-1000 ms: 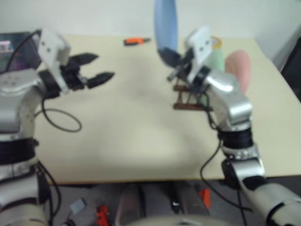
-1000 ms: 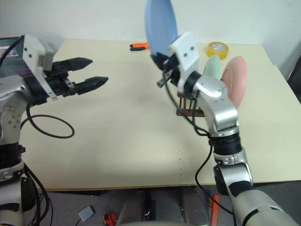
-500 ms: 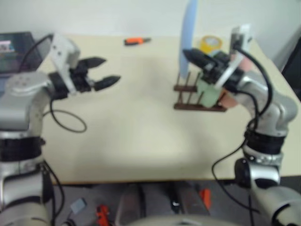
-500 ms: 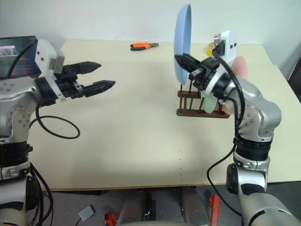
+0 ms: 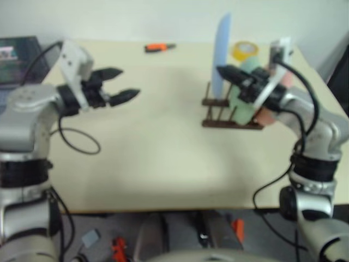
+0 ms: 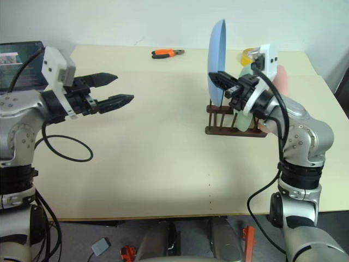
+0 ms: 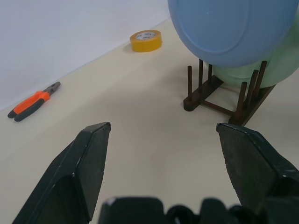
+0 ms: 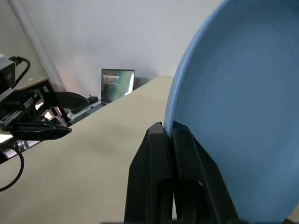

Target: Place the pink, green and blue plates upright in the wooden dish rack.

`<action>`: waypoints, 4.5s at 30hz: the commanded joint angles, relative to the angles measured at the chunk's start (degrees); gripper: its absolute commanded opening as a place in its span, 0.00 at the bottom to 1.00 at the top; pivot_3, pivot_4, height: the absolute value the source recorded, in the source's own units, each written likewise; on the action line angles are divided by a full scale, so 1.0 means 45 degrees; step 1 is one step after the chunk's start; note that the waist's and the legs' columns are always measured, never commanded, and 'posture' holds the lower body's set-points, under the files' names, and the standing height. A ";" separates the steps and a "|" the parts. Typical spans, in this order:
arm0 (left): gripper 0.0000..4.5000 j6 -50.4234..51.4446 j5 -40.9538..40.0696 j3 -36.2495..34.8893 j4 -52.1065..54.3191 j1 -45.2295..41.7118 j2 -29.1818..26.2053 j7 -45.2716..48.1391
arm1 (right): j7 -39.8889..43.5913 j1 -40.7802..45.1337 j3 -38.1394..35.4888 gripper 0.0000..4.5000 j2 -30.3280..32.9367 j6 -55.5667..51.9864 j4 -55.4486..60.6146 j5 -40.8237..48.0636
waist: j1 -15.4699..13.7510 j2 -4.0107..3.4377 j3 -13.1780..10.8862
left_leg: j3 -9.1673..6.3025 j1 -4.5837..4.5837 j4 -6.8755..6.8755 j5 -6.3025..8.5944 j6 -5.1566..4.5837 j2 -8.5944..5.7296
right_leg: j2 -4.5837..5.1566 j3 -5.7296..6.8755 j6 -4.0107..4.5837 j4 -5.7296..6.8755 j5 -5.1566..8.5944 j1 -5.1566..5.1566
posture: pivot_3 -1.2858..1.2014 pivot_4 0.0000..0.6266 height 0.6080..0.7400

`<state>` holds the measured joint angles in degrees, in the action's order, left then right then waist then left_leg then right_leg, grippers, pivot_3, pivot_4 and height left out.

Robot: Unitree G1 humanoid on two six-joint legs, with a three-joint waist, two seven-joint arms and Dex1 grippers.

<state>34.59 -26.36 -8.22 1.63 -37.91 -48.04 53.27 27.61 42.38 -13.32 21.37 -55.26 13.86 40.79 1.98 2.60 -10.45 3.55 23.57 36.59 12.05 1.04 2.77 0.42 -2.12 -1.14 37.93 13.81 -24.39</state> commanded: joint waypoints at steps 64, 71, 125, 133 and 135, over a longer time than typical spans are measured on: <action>0.89 -0.0088 0.0042 0.0100 0.0375 -0.0150 -0.0113 -0.0052 | -0.0174 -0.1096 -0.0237 0.43 0.0904 0.0366 -0.0978 0.1907 | -0.0011 0.0000 0.0000 | -0.0029 0.0042 0.0002 0.0000 -0.0002 0.0000 | -0.0001 0.0028 -0.0005 -0.0022 0.0000 -0.0013 | 0.52 0.24 1.00; 0.89 -0.0131 0.0068 0.0139 0.0331 -0.0204 -0.0114 -0.0016 | 0.0096 -0.1127 0.0129 0.88 0.1341 0.0888 -0.0681 0.1178 | -0.0010 0.0000 -0.0001 | -0.0027 0.0042 0.0002 0.0000 -0.0001 -0.0001 | -0.0001 0.0028 -0.0005 -0.0023 0.0000 -0.0013 | 0.52 0.24 1.00; 0.89 -0.0349 0.0578 0.1633 0.0852 -0.0945 0.0830 0.1109 | 0.0026 -0.4660 0.1001 0.01 0.6615 -0.1050 0.2069 -0.2418 | -0.0036 -0.0004 -0.0002 | -0.0032 0.0049 0.0039 0.0001 -0.0004 -0.0017 | -0.0005 0.0026 -0.0023 -0.0027 -0.0008 -0.0004 | 0.52 0.24 1.00; 0.89 -0.0229 0.0536 0.1578 0.1028 -0.0869 0.0783 0.0994 | -0.0038 -0.4108 0.1332 0.01 0.6147 -0.0875 0.1726 -0.2915 | -0.0038 -0.0005 -0.0002 | -0.0032 0.0050 0.0042 0.0001 -0.0003 -0.0018 | -0.0006 0.0027 -0.0023 -0.0027 -0.0009 -0.0004 | 0.52 0.24 1.00; 0.89 -0.0213 0.0540 0.1579 0.1031 -0.0881 0.0773 0.0993 | -0.0035 -0.3918 0.1461 0.01 0.6019 -0.0772 0.1701 -0.3076 | -0.0032 -0.0005 -0.0002 | -0.0029 0.0049 0.0043 0.0001 -0.0004 -0.0018 | -0.0005 0.0021 -0.0024 -0.0024 -0.0009 -0.0004 | 0.52 0.24 1.00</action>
<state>33.64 -23.52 0.54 4.17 -41.42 -43.64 58.05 27.52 23.33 -6.40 48.49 -60.26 20.75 27.88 1.83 2.58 -10.46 3.42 23.79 36.79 12.06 1.03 2.69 0.39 -2.02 -1.25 37.83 13.77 -24.41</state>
